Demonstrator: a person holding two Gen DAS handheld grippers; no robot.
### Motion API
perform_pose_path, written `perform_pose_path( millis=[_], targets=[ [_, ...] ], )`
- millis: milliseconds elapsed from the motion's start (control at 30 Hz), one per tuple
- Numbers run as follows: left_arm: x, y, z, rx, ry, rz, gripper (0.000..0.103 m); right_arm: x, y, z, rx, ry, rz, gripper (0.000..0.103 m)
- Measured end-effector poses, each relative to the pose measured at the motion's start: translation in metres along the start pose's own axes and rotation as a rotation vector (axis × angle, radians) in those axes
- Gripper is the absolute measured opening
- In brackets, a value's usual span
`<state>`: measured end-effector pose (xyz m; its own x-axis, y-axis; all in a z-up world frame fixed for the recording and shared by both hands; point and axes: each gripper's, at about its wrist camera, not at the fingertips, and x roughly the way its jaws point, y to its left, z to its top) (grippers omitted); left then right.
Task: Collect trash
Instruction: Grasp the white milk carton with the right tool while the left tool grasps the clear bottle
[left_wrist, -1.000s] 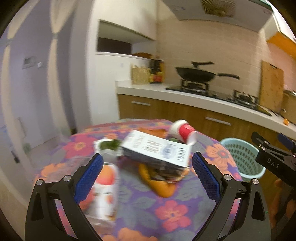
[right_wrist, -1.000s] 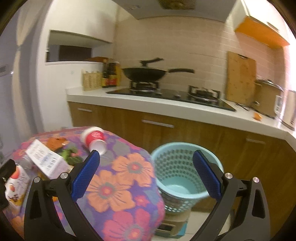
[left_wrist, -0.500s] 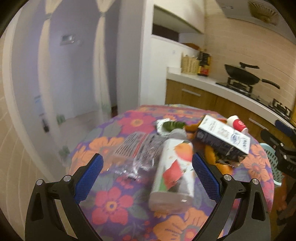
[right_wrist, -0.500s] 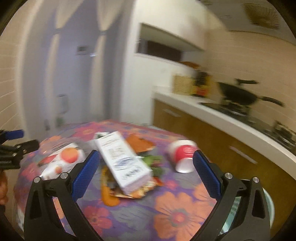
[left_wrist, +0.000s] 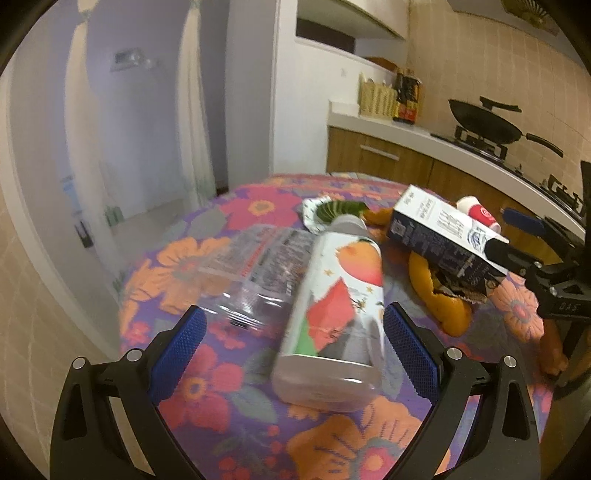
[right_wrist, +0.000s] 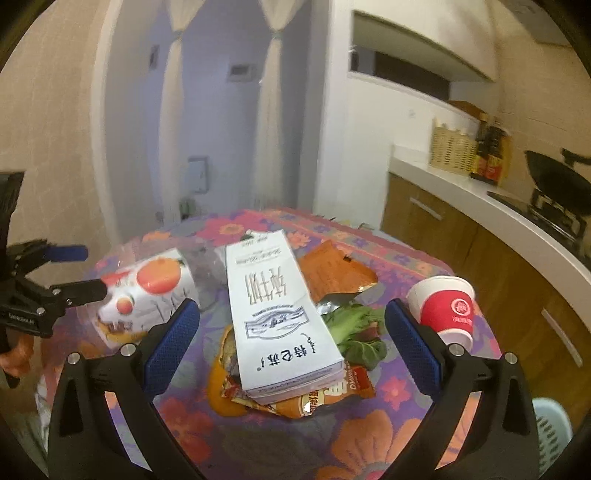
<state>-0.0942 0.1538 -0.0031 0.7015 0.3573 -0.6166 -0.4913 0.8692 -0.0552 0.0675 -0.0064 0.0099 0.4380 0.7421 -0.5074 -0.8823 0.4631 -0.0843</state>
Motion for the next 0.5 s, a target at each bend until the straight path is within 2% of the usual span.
perform_pose_path(
  millis=[167, 267, 433, 500],
  targets=[
    [0.012, -0.009, -0.003, 0.021, 0.029, -0.015, 0.093, 0.016, 0.003, -0.001, -0.057, 0.051, 0.02, 0.095],
    [0.018, -0.014, -0.004, 0.039, 0.041, -0.013, 0.088, 0.022, 0.004, 0.0, -0.071, 0.054, 0.009, 0.095],
    [0.026, -0.015, -0.004, 0.034, 0.067, -0.038, 0.08, 0.035, 0.001, 0.0, -0.067, 0.09, 0.033, 0.08],
    [0.028, -0.016, -0.004, 0.034, 0.075, -0.047, 0.074, 0.038, 0.003, -0.001, -0.074, 0.108, 0.043, 0.067]
  ],
)
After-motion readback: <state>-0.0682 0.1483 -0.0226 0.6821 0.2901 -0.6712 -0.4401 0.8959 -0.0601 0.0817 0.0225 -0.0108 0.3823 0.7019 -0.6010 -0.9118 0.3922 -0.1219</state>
